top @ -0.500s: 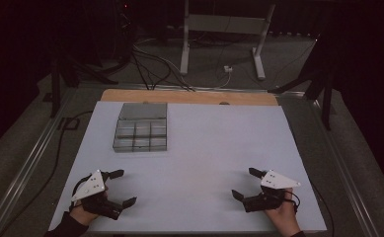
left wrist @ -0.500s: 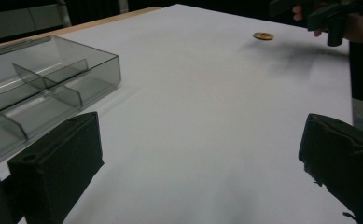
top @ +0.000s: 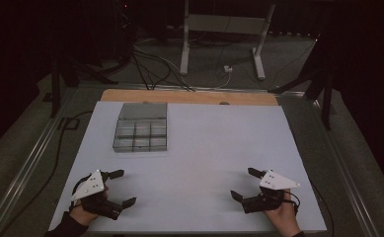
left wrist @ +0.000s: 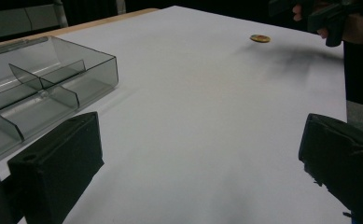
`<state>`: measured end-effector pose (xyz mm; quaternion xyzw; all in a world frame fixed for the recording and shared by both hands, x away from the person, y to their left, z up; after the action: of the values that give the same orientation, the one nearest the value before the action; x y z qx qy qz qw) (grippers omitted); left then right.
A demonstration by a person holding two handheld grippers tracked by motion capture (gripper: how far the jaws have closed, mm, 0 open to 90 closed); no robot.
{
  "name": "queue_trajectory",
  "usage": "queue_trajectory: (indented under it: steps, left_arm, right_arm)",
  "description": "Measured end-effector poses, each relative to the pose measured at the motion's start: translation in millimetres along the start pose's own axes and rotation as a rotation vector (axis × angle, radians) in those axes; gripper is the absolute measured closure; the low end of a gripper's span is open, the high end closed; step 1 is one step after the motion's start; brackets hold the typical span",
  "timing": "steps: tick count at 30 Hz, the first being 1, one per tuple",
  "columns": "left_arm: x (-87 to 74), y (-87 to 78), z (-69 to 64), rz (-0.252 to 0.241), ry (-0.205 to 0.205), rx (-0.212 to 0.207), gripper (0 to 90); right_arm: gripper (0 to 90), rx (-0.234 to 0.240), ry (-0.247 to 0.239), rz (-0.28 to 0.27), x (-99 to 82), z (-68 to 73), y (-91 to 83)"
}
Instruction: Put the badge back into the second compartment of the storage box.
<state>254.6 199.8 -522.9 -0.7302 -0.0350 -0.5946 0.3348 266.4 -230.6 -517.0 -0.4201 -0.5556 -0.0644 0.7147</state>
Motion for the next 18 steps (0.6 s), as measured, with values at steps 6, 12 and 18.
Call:
queue_trajectory:
  steps: [6,12,18]
  left_arm:
    - [0.0,0.7,0.4,0.003,-0.002,0.003,0.5]
    - [-0.4,1.0,0.2,0.006,-0.003,0.003,0.5]
    - [-0.4,0.7,0.8,0.006,-0.008,0.002,0.5]
  right_arm:
    - [0.0,-0.044,0.025,0.002,0.3,-6.7,-3.3]
    - [0.0,-0.13,0.084,0.011,-0.5,-19.3,-7.4]
    - [0.0,-0.188,0.136,0.036,-4.7,-31.2,-9.7]
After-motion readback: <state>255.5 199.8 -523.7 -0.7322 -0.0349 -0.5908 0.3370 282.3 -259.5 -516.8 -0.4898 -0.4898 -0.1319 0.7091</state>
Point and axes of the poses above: each handheld gripper's, and its own axes: y roughly forward along the jaws, x roughly out of its top, z roughly to its left, the point moved 5 cm from there along y, roughly forward along the jaws, and after that the axes turned 6 degrees about z, right-handed, at the moved point
